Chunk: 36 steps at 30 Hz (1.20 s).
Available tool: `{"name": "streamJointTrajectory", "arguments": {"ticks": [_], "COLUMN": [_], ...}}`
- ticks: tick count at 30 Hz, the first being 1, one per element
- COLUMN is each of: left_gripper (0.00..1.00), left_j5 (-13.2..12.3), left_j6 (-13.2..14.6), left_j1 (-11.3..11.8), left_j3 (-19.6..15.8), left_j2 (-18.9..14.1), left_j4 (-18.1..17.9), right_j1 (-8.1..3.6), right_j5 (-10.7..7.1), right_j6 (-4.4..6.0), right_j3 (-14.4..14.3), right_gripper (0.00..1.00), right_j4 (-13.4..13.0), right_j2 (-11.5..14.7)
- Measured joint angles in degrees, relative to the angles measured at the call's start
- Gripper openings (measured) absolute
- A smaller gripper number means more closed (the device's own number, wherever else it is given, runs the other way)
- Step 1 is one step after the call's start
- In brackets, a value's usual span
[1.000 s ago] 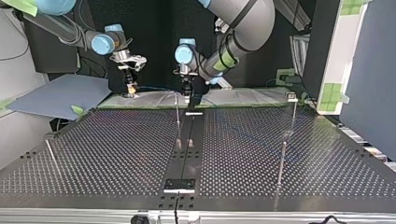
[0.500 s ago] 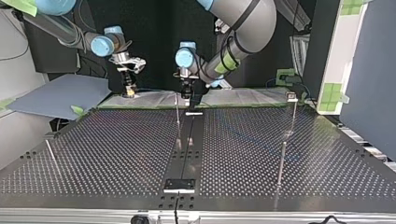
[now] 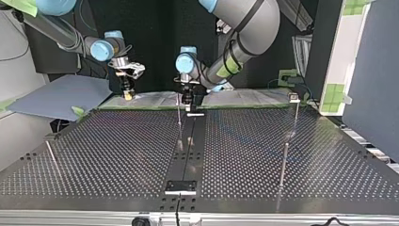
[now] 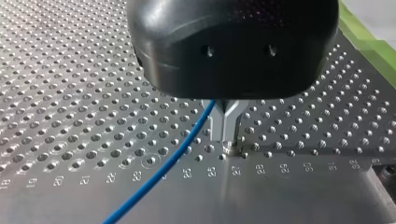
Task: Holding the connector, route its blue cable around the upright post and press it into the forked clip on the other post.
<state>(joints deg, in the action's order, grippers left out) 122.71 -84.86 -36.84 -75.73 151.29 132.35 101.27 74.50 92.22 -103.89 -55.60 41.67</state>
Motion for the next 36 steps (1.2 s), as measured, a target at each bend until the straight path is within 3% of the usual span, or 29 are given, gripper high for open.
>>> {"name": "streamJointTrajectory", "arguments": {"ticks": [5, 7, 8, 10, 12, 13, 17, 19, 20, 21, 26, 36], "left_gripper": [0.01, 0.26, 0.26, 0.48, 0.52, 0.64, 0.70, 0.84, 0.84, 0.99, 0.99, 0.99], "left_j5": [0.0, 0.0, 0.1, 0.5, 1.0, 1.2, 0.9, 0.1, -0.3, -0.8, -1.5, 2.2], "left_j6": [0.1, 0.2, 0.3, 0.6, 1.1, 1.3, 2.2, 2.4, 2.5, 2.7, 4.0, 4.3], "left_j1": [0.2, 0.2, 0.2, 0.2, 0.2, 0.2, 0.4, 0.5, 0.6, 0.7, 0.6, -0.2], "left_j3": [0.1, 0.1, 0.1, 0.1, 0.1, 0.1, 0.1, 0.1, 0.1, 0.1, 0.1, -0.2], "left_j2": [0.0, 0.0, 0.0, 0.0, 0.0, 0.0, 0.0, 0.0, 0.0, -0.1, -0.3, -2.3], "left_j4": [0.1, 0.1, 0.1, 0.3, 0.6, 0.7, 1.7, 2.6, 3.0, 3.5, 5.9, 10.7], "right_j1": [0.01, 0.01, 0.01, 0.02, 0.02, 0.02, 0.02, 0.02, 0.03, 0.03, 0.03, 0.03], "right_j5": [0.15, 0.15, 0.17, 0.19, 0.20, 0.20, 0.15, 0.14, 0.14, 0.14, 0.14, 0.07], "right_j6": [-0.08, -0.09, -0.09, -0.09, -0.09, -0.09, -0.09, -0.09, -0.09, -0.09, -0.12, -0.12], "right_j3": [1.1, 1.2, 1.3, 1.4, 1.4, 1.4, 1.4, 1.4, 1.4, 1.4, 1.4, 1.4], "right_gripper": [0.00, 0.00, 0.00, 0.00, 0.00, 0.00, 0.00, 0.00, 0.00, 0.00, 0.00, 0.00], "right_j4": [0.7, 0.7, 0.7, 0.7, 0.7, 0.7, 0.7, 0.7, 0.7, 0.7, 0.7, 0.8], "right_j2": [0.0, 0.0, 0.0, 0.0, 0.0, 0.0, -0.1, -0.1, -0.1, -0.1, -0.1, -0.1]}}
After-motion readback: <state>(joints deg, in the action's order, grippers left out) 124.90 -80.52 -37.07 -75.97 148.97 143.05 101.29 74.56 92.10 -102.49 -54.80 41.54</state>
